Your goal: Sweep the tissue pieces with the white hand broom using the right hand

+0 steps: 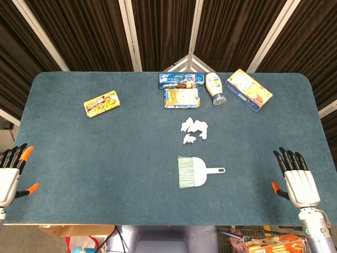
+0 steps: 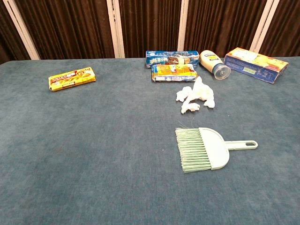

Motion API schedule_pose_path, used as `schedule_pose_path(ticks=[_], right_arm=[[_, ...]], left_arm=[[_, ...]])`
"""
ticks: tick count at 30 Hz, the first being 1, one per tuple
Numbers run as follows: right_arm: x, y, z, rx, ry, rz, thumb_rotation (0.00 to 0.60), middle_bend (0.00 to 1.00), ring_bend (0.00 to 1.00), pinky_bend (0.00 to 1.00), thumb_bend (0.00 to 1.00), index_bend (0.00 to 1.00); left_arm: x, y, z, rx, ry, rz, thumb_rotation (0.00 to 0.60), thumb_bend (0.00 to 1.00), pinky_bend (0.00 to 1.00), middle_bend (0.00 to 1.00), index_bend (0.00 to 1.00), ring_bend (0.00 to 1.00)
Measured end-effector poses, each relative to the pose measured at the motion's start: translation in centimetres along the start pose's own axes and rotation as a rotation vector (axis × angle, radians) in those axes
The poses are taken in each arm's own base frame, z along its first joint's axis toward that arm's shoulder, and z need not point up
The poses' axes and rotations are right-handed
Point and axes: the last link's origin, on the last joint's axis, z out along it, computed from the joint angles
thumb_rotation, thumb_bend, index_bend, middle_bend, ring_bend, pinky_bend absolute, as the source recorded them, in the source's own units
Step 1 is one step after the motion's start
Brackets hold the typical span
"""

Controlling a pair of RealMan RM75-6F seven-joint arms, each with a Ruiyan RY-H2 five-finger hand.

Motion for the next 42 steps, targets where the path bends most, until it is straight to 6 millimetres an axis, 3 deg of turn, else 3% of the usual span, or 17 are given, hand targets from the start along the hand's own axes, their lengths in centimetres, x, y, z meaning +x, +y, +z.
schedule_pose_path(ticks=[23,25,28,30,32,36,42], right_arm=[[0.0,-0.4,0.0,0.014,0.0,0.021,0.6,0.01,0.02,0.08,0.32,0.0],[0.0,-0.6,0.0,0.015,0.001,0.029,0.6,0.08,0.11,0.17,0.32,0.0],[0.0,-0.9,0.2,0.023,0.009,0.048,0.6,0.42,0.48,0.56,0.32,0.0],[0.1,-1.1,0.4,0.028,0.017,0.07,0.6,0.59,0.67,0.74,0.32,0.0],[0.0,-1.5,0.7,0.037,0.024,0.1,0.6,0.7,0.79,0.85,0.32,0.02],[-0.5,-1.8,1.1,0.053,-0.004,0.097,0.6,0.85,0.92,0.95,0.32,0.12],[-2.0,-2.7,2.2,0.083,-0.092,0.028,0.6,0.91,0.98,0.97,0.32,0.21]], left_arm=[[0.1,-0.2,0.0,0.008,0.003,-0.005,0.6,0.0,0.0,0.0,0.0,0.0],[0.2,-0.2,0.0,0.009,0.005,-0.008,0.6,0.0,0.0,0.0,0.0,0.0],[0.2,-0.2,0.0,0.011,0.004,-0.009,0.6,0.0,0.0,0.0,0.0,0.0],[0.1,-0.2,-0.1,0.009,0.005,-0.005,0.6,0.0,0.0,0.0,0.0,0.0],[0.1,-0.2,-0.1,0.009,0.005,-0.004,0.6,0.0,0.0,0.0,0.0,0.0],[0.1,-0.1,-0.1,0.009,0.002,-0.004,0.6,0.0,0.0,0.0,0.0,0.0],[-0.1,0.1,0.0,0.002,-0.006,0.005,0.6,0.0,0.0,0.0,0.0,0.0]])
